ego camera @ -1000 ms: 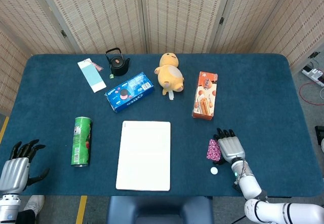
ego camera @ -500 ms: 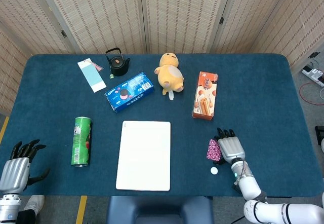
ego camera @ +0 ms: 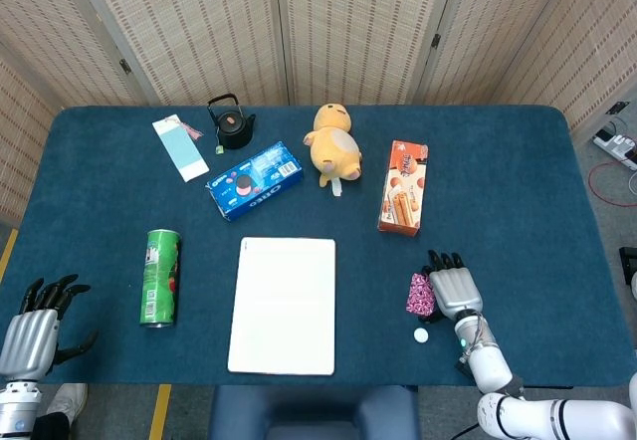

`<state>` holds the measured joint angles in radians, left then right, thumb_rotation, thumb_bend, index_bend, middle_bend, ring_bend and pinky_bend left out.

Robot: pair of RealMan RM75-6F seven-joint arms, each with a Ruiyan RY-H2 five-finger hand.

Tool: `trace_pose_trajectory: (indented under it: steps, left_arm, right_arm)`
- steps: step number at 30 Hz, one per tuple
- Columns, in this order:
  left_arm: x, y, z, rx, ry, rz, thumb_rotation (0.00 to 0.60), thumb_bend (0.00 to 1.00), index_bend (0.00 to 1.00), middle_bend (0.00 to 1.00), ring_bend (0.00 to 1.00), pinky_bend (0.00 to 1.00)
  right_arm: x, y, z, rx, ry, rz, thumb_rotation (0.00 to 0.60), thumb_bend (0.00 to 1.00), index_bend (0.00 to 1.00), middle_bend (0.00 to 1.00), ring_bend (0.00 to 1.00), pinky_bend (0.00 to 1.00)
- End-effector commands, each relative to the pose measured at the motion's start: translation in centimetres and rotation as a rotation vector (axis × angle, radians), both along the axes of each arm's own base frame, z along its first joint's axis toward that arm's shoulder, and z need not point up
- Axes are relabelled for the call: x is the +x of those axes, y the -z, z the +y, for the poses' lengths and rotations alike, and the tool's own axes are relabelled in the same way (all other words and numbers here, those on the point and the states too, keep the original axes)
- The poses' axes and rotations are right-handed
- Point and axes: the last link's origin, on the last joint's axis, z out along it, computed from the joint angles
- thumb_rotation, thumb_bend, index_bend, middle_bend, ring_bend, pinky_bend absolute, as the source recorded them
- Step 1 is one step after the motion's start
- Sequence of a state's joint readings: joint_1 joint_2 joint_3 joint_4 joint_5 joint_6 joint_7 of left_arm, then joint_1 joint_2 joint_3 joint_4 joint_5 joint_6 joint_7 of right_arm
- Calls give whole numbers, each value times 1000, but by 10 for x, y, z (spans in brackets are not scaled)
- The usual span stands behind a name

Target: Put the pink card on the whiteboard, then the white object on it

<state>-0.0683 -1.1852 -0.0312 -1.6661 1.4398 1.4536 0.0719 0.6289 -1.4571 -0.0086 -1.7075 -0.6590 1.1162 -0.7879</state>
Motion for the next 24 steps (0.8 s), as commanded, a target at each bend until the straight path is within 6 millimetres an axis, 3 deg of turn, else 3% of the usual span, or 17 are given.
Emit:
trace_pose_trajectory:
  steps: [1,16,24]
  left_arm:
    - [0,0,0,1,1,-1,600,297,275,169,181,0]
    - [-1,0,-1,-1,-7,3,600,296,274,169,181,0]
    - [1,-2,-2,4,-5,4,600,296,274,169,181,0]
  right_arm:
    - [0,0,0,-1,2,-1,426,215,346,51,0,0]
    - [6,-5,0,-13,-17,-29,427,254,373,62,0,0]
    - [46,-16,-11,-5,-145,-73,429,254,373,60,0,0]
